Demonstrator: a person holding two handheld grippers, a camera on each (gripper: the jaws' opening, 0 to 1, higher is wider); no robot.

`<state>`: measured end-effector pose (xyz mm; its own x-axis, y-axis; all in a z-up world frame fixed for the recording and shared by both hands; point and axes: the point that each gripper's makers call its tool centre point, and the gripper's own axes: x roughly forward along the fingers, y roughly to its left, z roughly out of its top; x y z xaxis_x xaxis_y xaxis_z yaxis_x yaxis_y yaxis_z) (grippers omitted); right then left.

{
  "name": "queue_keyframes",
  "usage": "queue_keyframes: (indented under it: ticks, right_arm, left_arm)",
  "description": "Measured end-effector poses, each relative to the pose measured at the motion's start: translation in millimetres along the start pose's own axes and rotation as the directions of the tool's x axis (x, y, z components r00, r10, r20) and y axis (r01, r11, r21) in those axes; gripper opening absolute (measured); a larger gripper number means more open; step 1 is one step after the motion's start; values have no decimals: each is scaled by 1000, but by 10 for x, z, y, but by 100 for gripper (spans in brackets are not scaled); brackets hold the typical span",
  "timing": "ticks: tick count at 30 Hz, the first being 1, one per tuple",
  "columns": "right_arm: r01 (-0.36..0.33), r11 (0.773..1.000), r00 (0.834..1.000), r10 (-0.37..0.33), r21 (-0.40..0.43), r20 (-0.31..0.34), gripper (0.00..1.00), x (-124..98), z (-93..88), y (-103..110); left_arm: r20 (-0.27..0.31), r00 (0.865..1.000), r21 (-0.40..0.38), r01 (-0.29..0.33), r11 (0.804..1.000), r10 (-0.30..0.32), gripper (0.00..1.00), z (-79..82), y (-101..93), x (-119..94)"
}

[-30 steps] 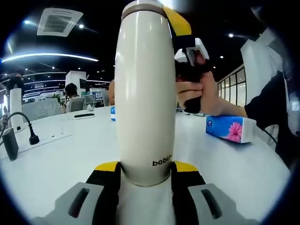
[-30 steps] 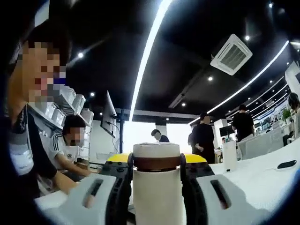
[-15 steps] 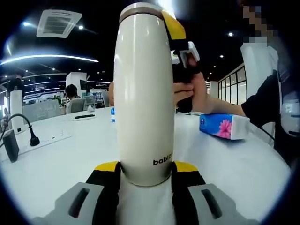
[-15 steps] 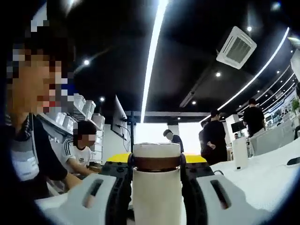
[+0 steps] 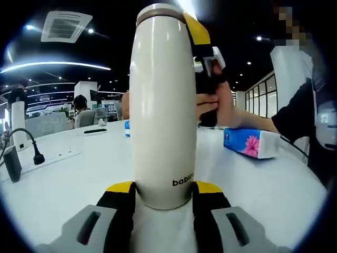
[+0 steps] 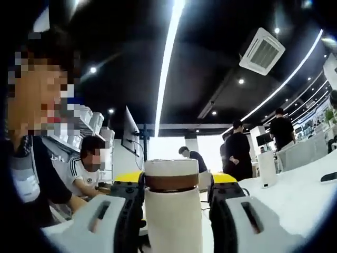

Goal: Grasp the water cup twist off the cup lid place the cup lid on the table

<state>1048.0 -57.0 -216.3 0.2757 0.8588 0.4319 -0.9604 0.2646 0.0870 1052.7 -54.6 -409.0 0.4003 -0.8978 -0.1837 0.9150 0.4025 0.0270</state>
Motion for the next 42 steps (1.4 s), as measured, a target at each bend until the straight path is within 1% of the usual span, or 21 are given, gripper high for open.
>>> queue_keyframes:
  ticks: [2, 4, 6, 9, 11, 13, 16, 18, 21, 24, 27, 30, 34, 35, 37, 38, 39, 40, 42]
  right_arm:
    - [19, 1000, 1000, -19, 7, -7, 63, -8, -13, -34]
    - [43, 999, 999, -43, -3, -3, 68, -28, 20, -49]
    - [47, 999, 999, -47, -6, 1, 71, -33, 33, -29]
    - [51, 998, 998, -51, -23, -21, 75, 2, -25, 25]
    - [44, 997, 998, -47, -65, -50, 77, 31, -81, 84]
    - [46, 992, 996, -55, -116, -71, 78, 59, -118, 126]
    - [47, 987, 993, -63, -155, -99, 78, 99, -191, 206]
    - [56, 977, 990, -82, -206, -118, 79, 108, -226, 224]
    - [95, 969, 985, -125, -228, -122, 79, 109, -244, 213]
    - [146, 960, 978, -177, -240, -114, 79, 88, -228, 178]
    - [193, 946, 968, -228, -262, -108, 79, 58, -223, 166]
    - [253, 924, 952, -291, -287, -95, 78, 15, -191, 146]
    - [306, 903, 937, -342, -300, -71, 77, -20, -147, 166]
    - [328, 895, 929, -363, -304, -67, 77, -38, -142, 156]
    - [348, 883, 920, -386, -313, -64, 76, -58, -141, 148]
    - [373, 867, 907, -416, -331, -66, 76, -92, -149, 126]
    - [379, 862, 904, -423, -336, -66, 75, -100, -149, 123]
    - [399, 847, 892, -447, -352, -64, 75, -128, -145, 115]
    - [407, 840, 889, -454, -360, -55, 75, -141, -122, 161]
  left_arm:
    - [0, 1000, 0, 0, 1000, 0, 45, 1, -3, 1]
    - [1, 1000, 2, 1, 1000, -1, 45, 3, -11, 1]
    - [2, 1000, 3, 2, 1000, -2, 45, 4, -20, -1]
    - [3, 1000, 3, 3, 1000, -3, 45, 4, -22, -2]
    - [3, 1000, 2, 3, 1000, -3, 45, 4, -26, -3]
    - [3, 1000, 2, 4, 1000, -4, 45, 4, -33, -5]
    - [4, 1000, 1, 6, 1000, -6, 45, 2, -41, -9]
    - [4, 1000, 0, 7, 1000, -7, 45, 1, -47, -13]
    - [1, 1000, -5, 8, 1000, -8, 45, -5, -48, -18]
    - [1, 1000, -4, 9, 1000, -9, 45, -4, -48, -17]
    - [2, 1000, -4, 8, 1000, -8, 45, -5, -58, -21]
    - [2, 1000, -4, 8, 1000, -8, 45, -4, -64, -22]
    - [3, 1000, -5, 8, 1000, -8, 45, -4, -71, -21]
    - [3, 1000, -5, 8, 1000, -8, 45, -4, -73, -21]
    - [3, 1000, -5, 7, 1000, -7, 45, -5, -74, -20]
    - [3, 1000, -5, 6, 1000, -6, 45, -5, -74, -20]
    - [3, 1000, -5, 5, 1000, -5, 45, -5, -75, -21]
    - [3, 1000, -5, 4, 1000, -4, 45, -5, -75, -20]
    - [3, 1000, -6, 4, 1000, -4, 45, -4, -77, -18]
